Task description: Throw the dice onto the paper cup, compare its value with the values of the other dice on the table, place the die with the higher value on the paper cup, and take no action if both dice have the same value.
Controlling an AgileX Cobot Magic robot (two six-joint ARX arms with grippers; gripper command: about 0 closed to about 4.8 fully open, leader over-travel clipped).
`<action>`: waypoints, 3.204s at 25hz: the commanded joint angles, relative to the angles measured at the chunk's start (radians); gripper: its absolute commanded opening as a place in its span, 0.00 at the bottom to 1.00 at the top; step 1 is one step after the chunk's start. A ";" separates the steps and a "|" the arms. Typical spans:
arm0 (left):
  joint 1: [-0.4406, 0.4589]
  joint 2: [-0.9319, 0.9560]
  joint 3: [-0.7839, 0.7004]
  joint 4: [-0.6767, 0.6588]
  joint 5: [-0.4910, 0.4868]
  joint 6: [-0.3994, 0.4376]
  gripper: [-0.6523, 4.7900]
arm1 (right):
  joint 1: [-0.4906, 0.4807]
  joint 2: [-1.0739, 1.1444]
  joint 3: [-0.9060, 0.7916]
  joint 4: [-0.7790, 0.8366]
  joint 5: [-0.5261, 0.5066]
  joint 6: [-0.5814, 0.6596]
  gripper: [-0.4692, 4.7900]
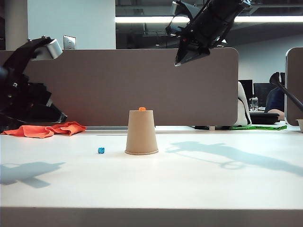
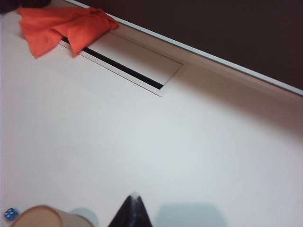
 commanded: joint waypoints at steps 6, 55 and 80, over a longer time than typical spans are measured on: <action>0.000 0.010 0.011 0.023 0.024 0.016 0.11 | 0.011 0.101 0.141 -0.117 0.022 0.005 0.08; 0.000 0.010 0.017 0.037 0.013 0.004 0.11 | 0.087 0.273 0.142 -0.176 -0.121 -0.310 0.48; 0.000 0.010 0.017 0.037 0.013 0.004 0.11 | 0.087 0.173 0.146 -0.265 -0.171 -0.290 0.48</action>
